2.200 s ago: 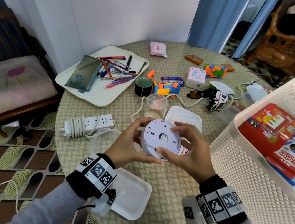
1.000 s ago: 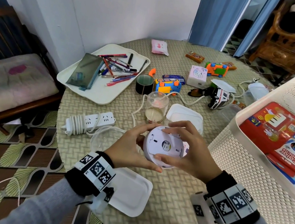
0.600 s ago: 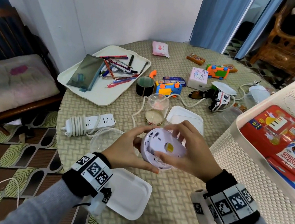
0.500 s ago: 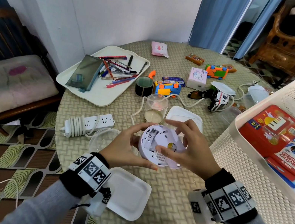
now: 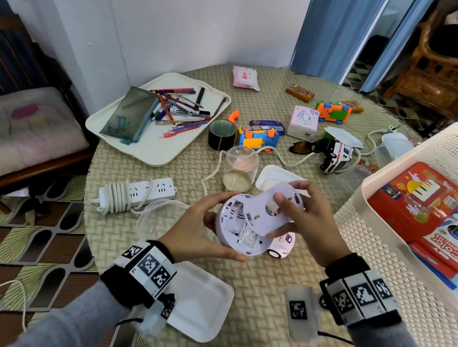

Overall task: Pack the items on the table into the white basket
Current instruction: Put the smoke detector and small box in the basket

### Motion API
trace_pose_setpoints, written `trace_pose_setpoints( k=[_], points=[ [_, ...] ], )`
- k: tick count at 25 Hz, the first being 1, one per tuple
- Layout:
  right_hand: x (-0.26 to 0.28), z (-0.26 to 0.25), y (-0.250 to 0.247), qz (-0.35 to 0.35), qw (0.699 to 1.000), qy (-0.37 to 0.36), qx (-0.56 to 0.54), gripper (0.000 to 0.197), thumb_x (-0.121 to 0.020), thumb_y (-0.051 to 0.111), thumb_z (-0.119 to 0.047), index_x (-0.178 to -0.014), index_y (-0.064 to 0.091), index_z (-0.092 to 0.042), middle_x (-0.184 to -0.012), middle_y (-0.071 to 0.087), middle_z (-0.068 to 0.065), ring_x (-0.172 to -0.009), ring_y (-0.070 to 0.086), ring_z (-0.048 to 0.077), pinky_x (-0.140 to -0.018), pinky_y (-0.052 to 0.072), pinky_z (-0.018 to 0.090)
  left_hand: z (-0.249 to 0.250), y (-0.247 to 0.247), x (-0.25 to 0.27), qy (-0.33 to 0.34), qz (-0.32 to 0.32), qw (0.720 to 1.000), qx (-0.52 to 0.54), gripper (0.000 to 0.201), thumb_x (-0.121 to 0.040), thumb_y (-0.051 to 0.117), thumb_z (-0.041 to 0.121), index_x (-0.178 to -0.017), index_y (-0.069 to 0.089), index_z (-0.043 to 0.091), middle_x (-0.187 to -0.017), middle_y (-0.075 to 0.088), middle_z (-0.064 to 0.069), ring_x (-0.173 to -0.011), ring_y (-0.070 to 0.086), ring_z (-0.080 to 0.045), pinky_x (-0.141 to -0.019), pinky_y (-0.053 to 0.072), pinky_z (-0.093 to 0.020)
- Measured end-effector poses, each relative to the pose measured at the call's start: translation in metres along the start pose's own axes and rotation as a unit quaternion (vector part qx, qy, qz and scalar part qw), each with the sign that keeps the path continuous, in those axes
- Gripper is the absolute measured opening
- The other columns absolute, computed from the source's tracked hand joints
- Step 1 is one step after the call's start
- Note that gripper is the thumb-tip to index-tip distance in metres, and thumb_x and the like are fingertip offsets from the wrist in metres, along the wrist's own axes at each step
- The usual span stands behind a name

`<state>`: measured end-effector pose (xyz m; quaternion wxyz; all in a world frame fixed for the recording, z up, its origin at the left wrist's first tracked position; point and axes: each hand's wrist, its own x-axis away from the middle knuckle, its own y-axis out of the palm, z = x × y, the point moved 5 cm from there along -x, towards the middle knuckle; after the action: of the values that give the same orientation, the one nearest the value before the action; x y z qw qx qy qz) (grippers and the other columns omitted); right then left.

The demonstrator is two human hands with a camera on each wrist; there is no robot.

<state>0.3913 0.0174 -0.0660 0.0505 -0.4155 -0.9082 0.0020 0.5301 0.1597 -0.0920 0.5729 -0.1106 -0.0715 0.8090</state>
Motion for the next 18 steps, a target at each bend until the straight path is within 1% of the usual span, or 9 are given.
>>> trace_pose_setpoints(
  k=[2,4,5,8,10,11,13,16,18],
  points=[
    [0.001,0.002,0.006,0.008,0.998,-0.024,0.061,0.035,-0.086,0.067,-0.02,-0.115,0.047,-0.018,-0.093,0.063,0.022,-0.072,0.063,0.037,-0.055,0.053,0.048,0.002,0.001,-0.002,0.001,0.007,1.0,0.006,0.098,-0.046,0.095,0.02,-0.131,0.049,0.028,-0.13,0.057,0.003,-0.107,0.064,-0.011,-0.083,0.057,-0.032],
    [0.002,0.002,0.013,0.021,0.985,-0.081,0.153,0.024,-0.088,0.066,-0.025,-0.108,0.052,-0.023,-0.089,0.065,0.013,-0.08,0.063,0.027,-0.062,0.049,0.034,0.006,0.001,-0.003,0.002,0.01,1.0,0.018,0.096,-0.046,0.095,0.015,-0.131,0.05,0.026,-0.129,0.058,0.003,-0.107,0.064,-0.011,-0.085,0.056,-0.034],
    [0.003,0.002,0.015,0.031,0.98,-0.101,0.167,0.018,-0.088,0.066,-0.026,-0.102,0.054,-0.024,-0.094,0.063,0.007,-0.087,0.061,0.021,-0.069,0.048,0.03,0.008,0.001,-0.003,0.002,0.012,1.0,0.027,0.096,-0.046,0.095,0.013,-0.13,0.05,0.025,-0.128,0.058,0.003,-0.107,0.064,-0.011,-0.085,0.056,-0.035],
    [0.005,-0.001,0.019,0.043,0.966,-0.154,0.202,0.022,-0.089,0.065,-0.022,-0.107,0.058,-0.03,-0.115,0.044,0.001,-0.111,0.049,0.015,-0.089,0.044,0.025,0.01,-0.002,-0.001,0.002,0.016,0.999,0.034,0.096,-0.046,0.095,0.012,-0.131,0.051,0.022,-0.127,0.059,0.002,-0.107,0.064,-0.012,-0.086,0.056,-0.036],
    [0.009,-0.007,0.022,0.025,0.942,-0.212,0.258,0.019,-0.091,0.059,-0.029,-0.11,0.063,-0.034,-0.12,0.04,-0.001,-0.12,0.042,0.01,-0.095,0.04,0.023,0.011,-0.003,0.0,0.0,0.016,0.999,0.036,0.096,-0.047,0.094,0.011,-0.131,0.05,0.022,-0.126,0.06,0.002,-0.106,0.065,-0.013,-0.085,0.056,-0.036],
    [0.011,-0.008,0.024,0.004,0.933,-0.224,0.282,0.02,-0.092,0.055,-0.036,-0.11,0.064,-0.035,-0.123,0.04,-0.004,-0.122,0.04,0.009,-0.094,0.039,0.022,0.011,-0.004,0.001,-0.004,0.017,0.999,0.041,0.096,-0.047,0.094,0.01,-0.131,0.05,0.023,-0.123,0.062,0.003,-0.104,0.065,-0.014,-0.085,0.056,-0.035],
    [0.015,-0.008,0.024,-0.07,0.938,-0.193,0.278,0.031,-0.089,0.052,-0.046,-0.117,0.063,-0.038,-0.129,0.037,-0.008,-0.121,0.039,0.007,-0.086,0.04,0.015,0.013,-0.006,0.001,-0.009,0.021,0.998,0.051,0.093,-0.046,0.093,0.007,-0.127,0.052,0.028,-0.119,0.064,0.004,-0.101,0.066,-0.014,-0.082,0.057,-0.031],
    [0.019,-0.01,0.024,-0.2,0.946,-0.11,0.229,0.055,-0.081,0.063,-0.033,-0.134,0.048,-0.034,-0.136,0.027,-0.004,-0.116,0.037,0.0,-0.079,0.039,0.005,0.014,-0.012,0.002,-0.011,0.027,0.998,0.05,0.092,-0.046,0.093,0.007,-0.124,0.052,0.032,-0.118,0.065,0.005,-0.101,0.066,-0.012,-0.08,0.056,-0.026],
    [0.018,-0.014,0.019,-0.193,0.942,-0.127,0.243,0.055,-0.083,0.067,-0.026,-0.135,0.048,-0.03,-0.13,0.031,0.002,-0.11,0.038,-0.006,-0.078,0.038,0.004,0.014,-0.014,0.003,-0.009,0.021,0.999,0.049,0.092,-0.046,0.094,0.008,-0.125,0.053,0.031,-0.118,0.064,0.005,-0.102,0.066,-0.014,-0.081,0.056,-0.029]
  ],
)
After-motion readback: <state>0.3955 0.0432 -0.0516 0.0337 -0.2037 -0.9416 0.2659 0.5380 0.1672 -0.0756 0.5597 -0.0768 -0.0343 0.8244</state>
